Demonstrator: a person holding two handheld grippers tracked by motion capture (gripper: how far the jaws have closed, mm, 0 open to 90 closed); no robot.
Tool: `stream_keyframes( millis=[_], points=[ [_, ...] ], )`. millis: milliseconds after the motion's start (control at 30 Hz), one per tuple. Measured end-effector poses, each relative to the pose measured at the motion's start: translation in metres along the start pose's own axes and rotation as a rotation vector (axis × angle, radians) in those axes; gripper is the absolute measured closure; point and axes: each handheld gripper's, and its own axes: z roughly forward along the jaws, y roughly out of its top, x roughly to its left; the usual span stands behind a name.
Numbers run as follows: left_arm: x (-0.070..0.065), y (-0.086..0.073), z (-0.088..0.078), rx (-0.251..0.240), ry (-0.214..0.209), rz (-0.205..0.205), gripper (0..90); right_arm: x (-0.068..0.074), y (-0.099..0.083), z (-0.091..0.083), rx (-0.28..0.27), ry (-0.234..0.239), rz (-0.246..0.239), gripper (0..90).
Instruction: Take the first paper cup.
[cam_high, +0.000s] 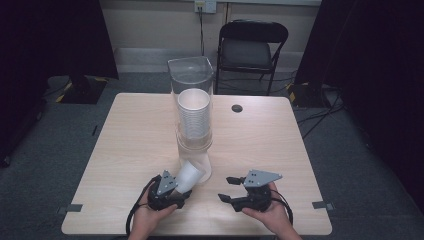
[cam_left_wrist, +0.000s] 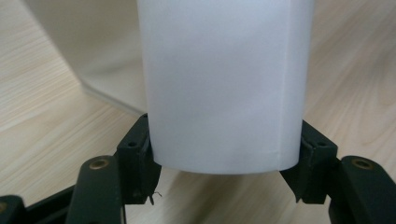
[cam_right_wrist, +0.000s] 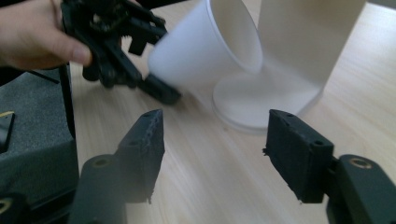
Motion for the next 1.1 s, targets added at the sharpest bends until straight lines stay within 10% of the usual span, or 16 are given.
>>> stream_keyframes(
  millis=[533,800,1100],
  points=[
    [-0.015,0.006,0.015,0.021,-0.094,0.083,36.5,-0.004,0.031,0.024,0.024,0.068,-0.017,67.6],
    [-0.017,0.008,0.016,0.017,-0.122,0.082,36.3,-0.009,0.034,0.018,0.024,0.110,-0.010,82.4],
    [-0.012,0.008,0.018,0.009,-0.090,0.018,28.5,-0.018,0.039,0.003,0.020,0.049,-0.044,89.0]
  ],
)
